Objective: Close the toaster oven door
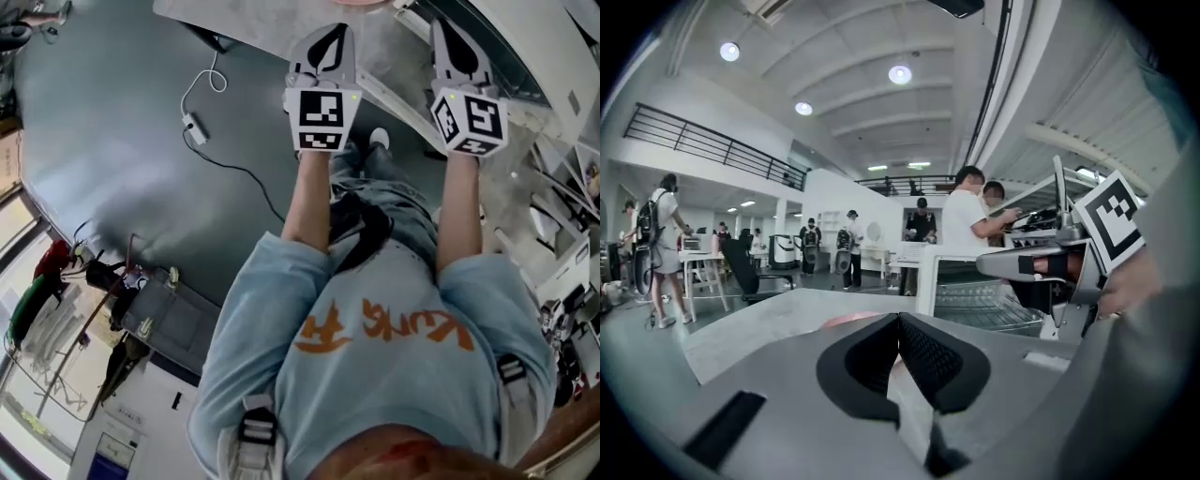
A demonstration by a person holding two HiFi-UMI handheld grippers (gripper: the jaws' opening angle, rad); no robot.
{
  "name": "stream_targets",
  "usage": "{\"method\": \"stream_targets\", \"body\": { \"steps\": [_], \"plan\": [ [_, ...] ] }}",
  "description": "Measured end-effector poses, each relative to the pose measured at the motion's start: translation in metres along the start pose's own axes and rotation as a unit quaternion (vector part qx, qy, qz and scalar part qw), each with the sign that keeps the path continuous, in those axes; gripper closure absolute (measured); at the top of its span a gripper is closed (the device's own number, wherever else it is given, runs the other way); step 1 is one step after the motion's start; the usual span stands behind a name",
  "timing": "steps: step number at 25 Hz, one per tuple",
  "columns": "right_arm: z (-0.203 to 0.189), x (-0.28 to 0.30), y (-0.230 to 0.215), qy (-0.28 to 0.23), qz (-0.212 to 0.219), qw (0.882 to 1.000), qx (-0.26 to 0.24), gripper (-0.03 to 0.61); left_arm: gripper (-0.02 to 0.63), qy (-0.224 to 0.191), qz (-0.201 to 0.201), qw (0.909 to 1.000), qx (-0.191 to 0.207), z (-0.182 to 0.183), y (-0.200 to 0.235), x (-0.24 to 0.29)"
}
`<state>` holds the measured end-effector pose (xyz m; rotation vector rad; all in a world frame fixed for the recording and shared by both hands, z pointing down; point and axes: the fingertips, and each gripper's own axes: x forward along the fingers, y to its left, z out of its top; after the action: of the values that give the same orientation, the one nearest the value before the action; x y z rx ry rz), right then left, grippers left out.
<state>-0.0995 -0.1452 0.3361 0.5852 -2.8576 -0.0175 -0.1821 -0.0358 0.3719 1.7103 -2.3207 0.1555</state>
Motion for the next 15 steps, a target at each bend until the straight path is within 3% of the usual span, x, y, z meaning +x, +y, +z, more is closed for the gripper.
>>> {"method": "stream_targets", "body": {
  "steps": [8, 15],
  "plan": [
    [-0.051, -0.038, -0.044, 0.046, -0.066, 0.996, 0.032, 0.58, 0.611, 0.047, -0.098, 0.9928, 0.051, -0.024, -0.057, 0.034],
    [-0.116, -0.086, -0.05, 0.115, -0.077, 0.989, 0.047, 0.58, 0.611, 0.111, -0.194, 0.9689, 0.105, -0.077, -0.118, 0.028]
  ]
}}
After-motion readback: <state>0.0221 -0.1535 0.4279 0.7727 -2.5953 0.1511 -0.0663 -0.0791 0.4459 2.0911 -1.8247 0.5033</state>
